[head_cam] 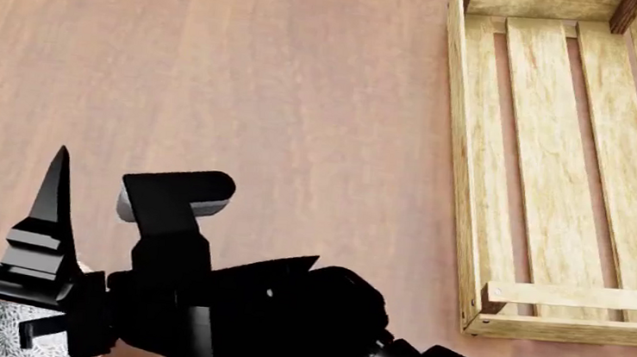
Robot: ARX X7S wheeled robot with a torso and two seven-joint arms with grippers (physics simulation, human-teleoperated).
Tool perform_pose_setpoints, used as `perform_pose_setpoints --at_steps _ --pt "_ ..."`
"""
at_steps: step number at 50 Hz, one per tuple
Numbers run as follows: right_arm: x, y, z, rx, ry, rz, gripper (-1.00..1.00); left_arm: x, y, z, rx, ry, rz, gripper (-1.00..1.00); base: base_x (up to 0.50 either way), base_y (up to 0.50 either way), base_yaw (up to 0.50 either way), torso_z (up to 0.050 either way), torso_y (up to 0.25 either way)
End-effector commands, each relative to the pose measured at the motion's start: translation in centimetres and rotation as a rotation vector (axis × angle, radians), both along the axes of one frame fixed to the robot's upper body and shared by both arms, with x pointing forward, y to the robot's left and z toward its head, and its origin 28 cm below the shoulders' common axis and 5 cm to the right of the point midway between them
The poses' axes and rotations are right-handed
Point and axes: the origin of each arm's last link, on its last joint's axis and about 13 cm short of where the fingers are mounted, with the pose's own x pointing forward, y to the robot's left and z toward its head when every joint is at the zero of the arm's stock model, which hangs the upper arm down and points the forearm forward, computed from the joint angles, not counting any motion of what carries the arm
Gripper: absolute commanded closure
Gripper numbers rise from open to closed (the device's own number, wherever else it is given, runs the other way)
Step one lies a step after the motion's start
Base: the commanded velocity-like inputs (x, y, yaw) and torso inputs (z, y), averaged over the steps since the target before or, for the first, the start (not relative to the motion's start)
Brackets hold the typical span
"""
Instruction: Stack the right bowl on the left bowl and place them in the tray.
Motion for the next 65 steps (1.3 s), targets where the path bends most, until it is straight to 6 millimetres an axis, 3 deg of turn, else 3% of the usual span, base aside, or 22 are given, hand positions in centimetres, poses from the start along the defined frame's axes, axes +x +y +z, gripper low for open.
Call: perform_pose_setpoints --at_steps 1,10,19,30,45,57,65 --pt "3.4 -1.3 3.1 0.077 -0.02 -0.133 1.0 0.0 0.0 -0.1 0.0 -0.001 0.0 -1.0 0.0 0.0 0.0 0.0 0.0" --pt "6.2 -3.4 6.5 0.091 -0.078 -0.299 1.0 0.1 0.0 0.0 0.002 -0.003 -0.002 -1.0 0.0 0.0 0.0 0.0 0.0" --pt "7.6 -5.4 9.8 0.138 -0.106 -0.419 1.0 0.1 -0.1 0.1 0.006 -0.004 -0.006 -1.0 0.0 0.0 0.0 0.0 0.0" --pt "8.4 -7.8 14.3 0.169 -0.157 -0.57 1.0 0.1 -0.2 0.0 0.008 0.0 -0.013 -1.0 0.0 0.0 0.0 0.0 0.0" --pt "8.3 -11.3 18.9 0.231 -0.207 -0.741 1.0 0.2 -0.3 -0.1 0.007 0.006 -0.021 -1.0 0.0 0.0 0.0 0.0 0.001" --pt "7.9 -14.8 21.3 0.306 -0.208 -0.896 1.0 0.2 -0.3 -0.1 0.011 0.012 -0.025 -1.0 0.0 0.0 0.0 0.0 0.0" --pt "8.2 -17.3 20.5 0.33 -0.168 -1.033 1.0 0.3 -0.4 -0.2 0.012 0.016 -0.028 -1.0 0.0 0.0 0.0 0.0 0.0"
